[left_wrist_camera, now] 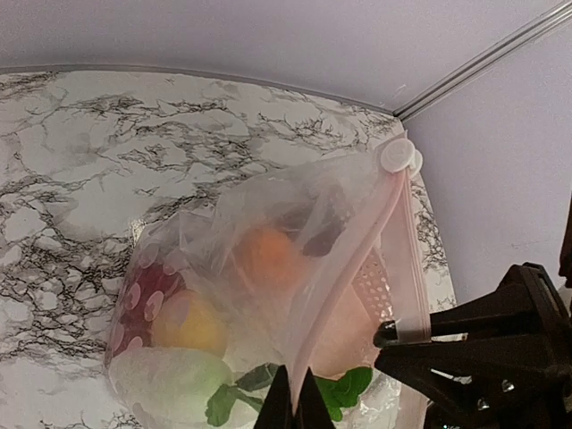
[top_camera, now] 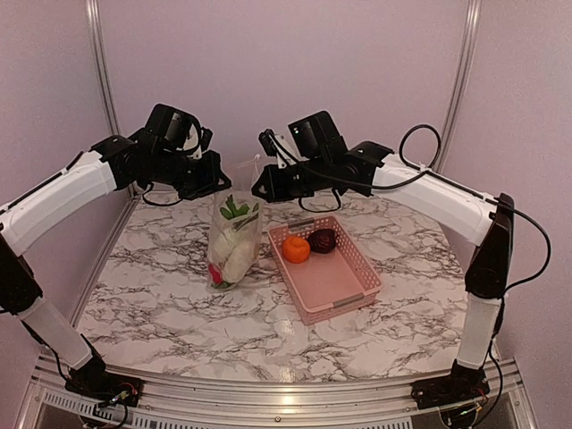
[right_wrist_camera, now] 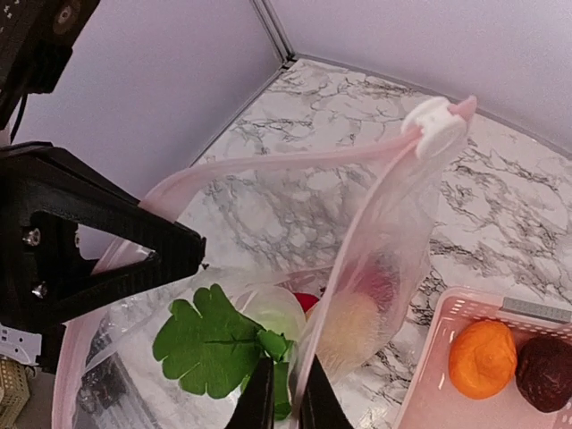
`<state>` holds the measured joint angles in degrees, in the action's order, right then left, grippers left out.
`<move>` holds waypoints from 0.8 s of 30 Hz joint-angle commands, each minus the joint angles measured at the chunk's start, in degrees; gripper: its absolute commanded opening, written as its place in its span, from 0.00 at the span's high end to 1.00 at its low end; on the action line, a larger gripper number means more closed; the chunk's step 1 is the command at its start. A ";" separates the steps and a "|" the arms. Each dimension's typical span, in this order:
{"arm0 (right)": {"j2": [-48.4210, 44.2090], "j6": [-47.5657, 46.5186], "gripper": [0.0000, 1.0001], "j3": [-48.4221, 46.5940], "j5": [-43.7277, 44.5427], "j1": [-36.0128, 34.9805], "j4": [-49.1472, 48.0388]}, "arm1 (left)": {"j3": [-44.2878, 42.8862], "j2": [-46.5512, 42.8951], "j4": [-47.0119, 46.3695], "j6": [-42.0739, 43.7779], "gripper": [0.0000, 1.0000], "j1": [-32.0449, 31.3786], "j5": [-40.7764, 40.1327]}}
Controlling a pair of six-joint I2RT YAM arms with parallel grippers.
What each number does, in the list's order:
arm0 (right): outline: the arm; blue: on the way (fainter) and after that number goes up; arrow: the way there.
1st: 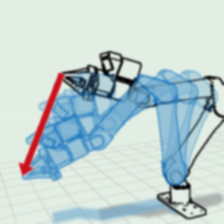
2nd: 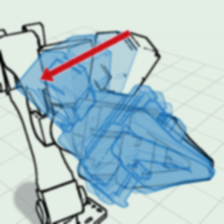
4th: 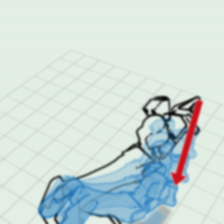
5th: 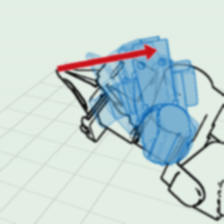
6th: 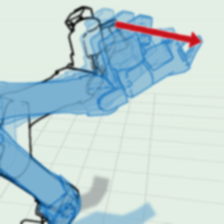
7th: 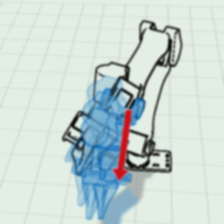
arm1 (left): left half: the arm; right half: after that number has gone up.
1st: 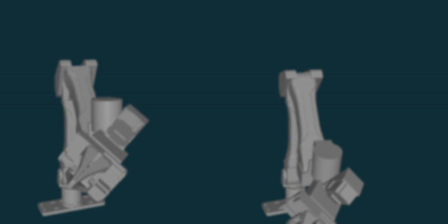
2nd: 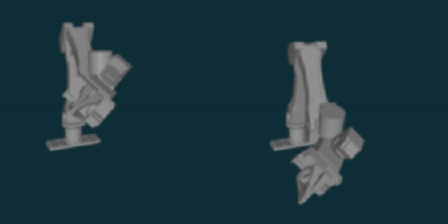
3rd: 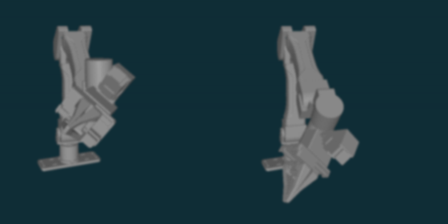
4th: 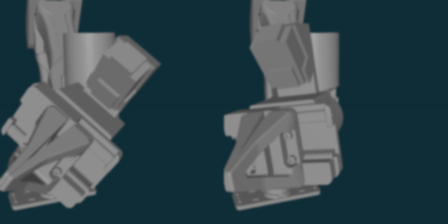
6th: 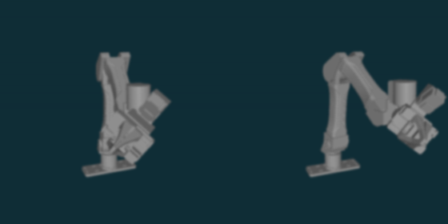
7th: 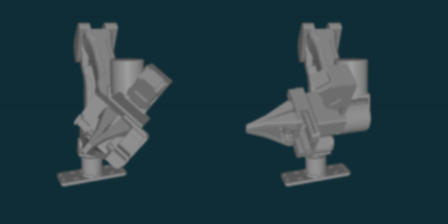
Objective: Place the food in the zip-top bag and seal the zipper
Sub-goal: Adjust the fake fruit in the bin.
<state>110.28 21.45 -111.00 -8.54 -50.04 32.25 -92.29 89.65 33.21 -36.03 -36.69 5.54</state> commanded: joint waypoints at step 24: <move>-7.52 -2.46 0.45 -2.05 -4.51 1.54 -2.69 | -5.70 -5.83 11.55 6.77 1.00 1.71 -15.22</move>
<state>107.11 22.41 -115.00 -15.09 -49.71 30.57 -98.19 86.17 41.15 -32.12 -35.16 -6.13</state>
